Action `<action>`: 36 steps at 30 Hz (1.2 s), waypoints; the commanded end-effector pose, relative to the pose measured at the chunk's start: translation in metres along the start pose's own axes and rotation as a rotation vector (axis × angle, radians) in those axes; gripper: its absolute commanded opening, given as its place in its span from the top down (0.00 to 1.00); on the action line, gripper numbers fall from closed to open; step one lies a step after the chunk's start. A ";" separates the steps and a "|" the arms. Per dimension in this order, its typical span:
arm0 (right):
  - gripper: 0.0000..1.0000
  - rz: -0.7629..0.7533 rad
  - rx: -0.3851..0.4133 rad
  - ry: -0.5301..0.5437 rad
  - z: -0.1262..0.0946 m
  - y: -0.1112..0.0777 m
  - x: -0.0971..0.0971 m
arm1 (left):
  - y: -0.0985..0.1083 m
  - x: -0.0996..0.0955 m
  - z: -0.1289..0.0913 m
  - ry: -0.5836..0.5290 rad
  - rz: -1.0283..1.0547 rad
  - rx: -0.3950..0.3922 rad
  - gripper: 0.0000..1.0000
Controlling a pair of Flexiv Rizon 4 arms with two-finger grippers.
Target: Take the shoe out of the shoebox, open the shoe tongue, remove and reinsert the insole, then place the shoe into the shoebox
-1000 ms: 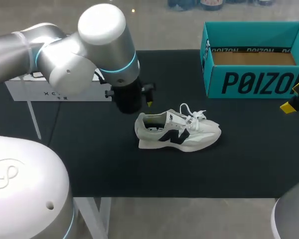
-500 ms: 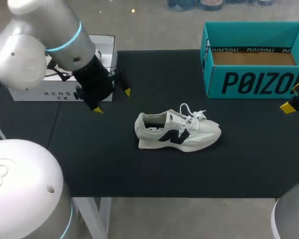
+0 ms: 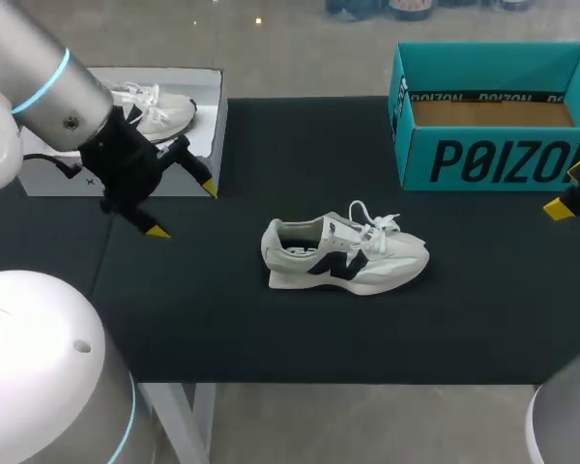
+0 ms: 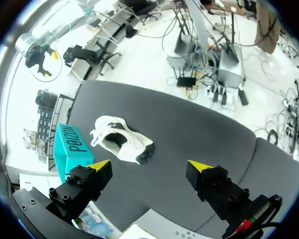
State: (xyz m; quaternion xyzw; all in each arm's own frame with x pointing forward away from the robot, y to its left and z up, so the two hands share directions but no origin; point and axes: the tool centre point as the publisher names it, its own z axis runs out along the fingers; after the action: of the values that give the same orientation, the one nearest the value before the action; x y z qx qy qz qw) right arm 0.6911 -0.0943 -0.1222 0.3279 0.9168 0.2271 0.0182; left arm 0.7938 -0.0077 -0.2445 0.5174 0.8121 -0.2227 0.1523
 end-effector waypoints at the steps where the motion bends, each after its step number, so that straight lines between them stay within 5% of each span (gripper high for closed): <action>1: 0.00 0.001 0.005 0.003 0.001 0.002 -0.002 | -0.002 0.000 -0.004 0.077 0.074 -0.018 0.00; 24: 0.00 0.001 0.005 0.003 0.001 0.002 -0.002 | -0.002 0.000 -0.004 0.077 0.074 -0.018 0.00; 36: 0.00 0.001 0.005 0.003 0.001 0.002 -0.002 | -0.015 0.008 0.050 -0.165 -0.253 0.267 0.00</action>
State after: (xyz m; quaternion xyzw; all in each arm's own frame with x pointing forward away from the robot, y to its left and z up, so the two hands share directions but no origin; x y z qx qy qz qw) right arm 0.6910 -0.0943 -0.1222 0.3279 0.9168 0.2271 0.0182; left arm 0.7737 -0.0310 -0.2674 0.4548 0.8245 -0.3179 0.1104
